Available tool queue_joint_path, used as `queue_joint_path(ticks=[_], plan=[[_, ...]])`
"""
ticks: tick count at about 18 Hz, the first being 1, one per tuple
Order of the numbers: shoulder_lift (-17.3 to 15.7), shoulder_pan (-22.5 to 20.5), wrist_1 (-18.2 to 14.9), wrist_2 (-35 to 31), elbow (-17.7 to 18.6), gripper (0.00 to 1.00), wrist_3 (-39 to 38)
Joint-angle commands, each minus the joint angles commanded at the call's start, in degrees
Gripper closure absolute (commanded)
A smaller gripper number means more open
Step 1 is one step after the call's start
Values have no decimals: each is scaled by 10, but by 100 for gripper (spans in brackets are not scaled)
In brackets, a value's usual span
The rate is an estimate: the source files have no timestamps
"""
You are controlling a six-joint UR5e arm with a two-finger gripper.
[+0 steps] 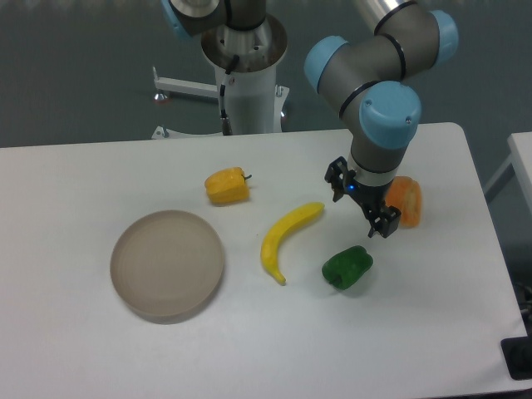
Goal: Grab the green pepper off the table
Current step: 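Move the open gripper down over the green bell pepper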
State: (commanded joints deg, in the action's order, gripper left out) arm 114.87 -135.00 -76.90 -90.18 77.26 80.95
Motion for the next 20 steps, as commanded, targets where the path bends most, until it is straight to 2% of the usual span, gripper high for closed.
queue_joint_path(ticks=[4,6,9,12,16,20], plan=[[-1,-4,0,1,-1,0,0],[3,-13,3,24,-2,0,-1],[31,-20,4,26,-20,0,-1],[47,-21,4,32,-22,0,-7],[69,-25,21,74,-24,0,-52],[83,-25,22,74,-22,0,-53]])
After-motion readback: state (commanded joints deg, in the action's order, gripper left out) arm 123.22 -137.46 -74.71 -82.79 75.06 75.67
